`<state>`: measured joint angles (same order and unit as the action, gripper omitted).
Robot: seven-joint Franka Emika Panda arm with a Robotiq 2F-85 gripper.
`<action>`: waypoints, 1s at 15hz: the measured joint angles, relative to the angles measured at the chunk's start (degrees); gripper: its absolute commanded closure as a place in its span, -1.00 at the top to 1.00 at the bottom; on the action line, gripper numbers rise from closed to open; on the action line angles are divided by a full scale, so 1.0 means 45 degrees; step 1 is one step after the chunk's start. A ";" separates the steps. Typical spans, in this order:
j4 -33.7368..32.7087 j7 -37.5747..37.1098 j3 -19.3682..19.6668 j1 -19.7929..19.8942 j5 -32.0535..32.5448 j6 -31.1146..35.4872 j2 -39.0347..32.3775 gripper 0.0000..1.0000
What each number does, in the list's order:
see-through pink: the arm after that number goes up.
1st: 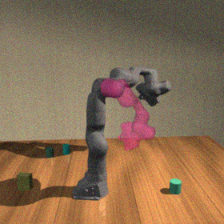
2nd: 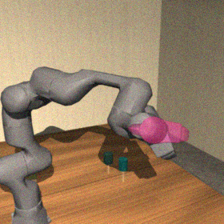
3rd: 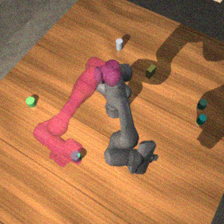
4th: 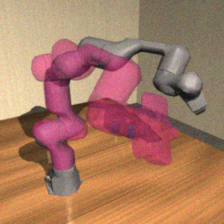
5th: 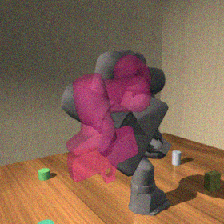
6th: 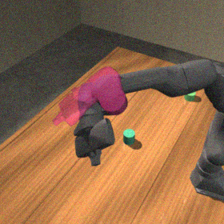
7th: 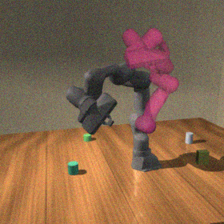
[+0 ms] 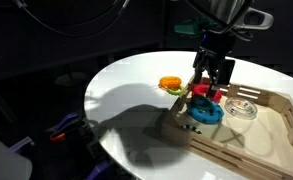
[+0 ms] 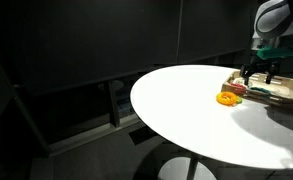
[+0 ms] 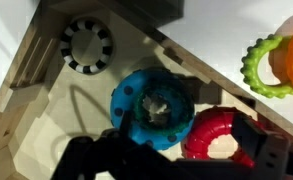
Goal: Remove the dark green ring from the box
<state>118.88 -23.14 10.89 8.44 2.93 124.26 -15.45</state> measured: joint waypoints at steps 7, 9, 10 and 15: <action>-0.0515 -0.0093 0.0080 -0.0015 0.0000 0.0005 -0.0524 0.33; -0.0577 -0.0097 0.0109 -0.0039 0.0000 0.0005 -0.0621 0.37; -0.0590 -0.0098 0.0122 -0.0049 0.0000 0.0005 -0.0654 0.40; -0.0629 -0.0100 0.0141 -0.0062 0.0000 0.0005 -0.0789 0.41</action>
<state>116.05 -23.59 11.52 8.16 2.93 124.29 -19.00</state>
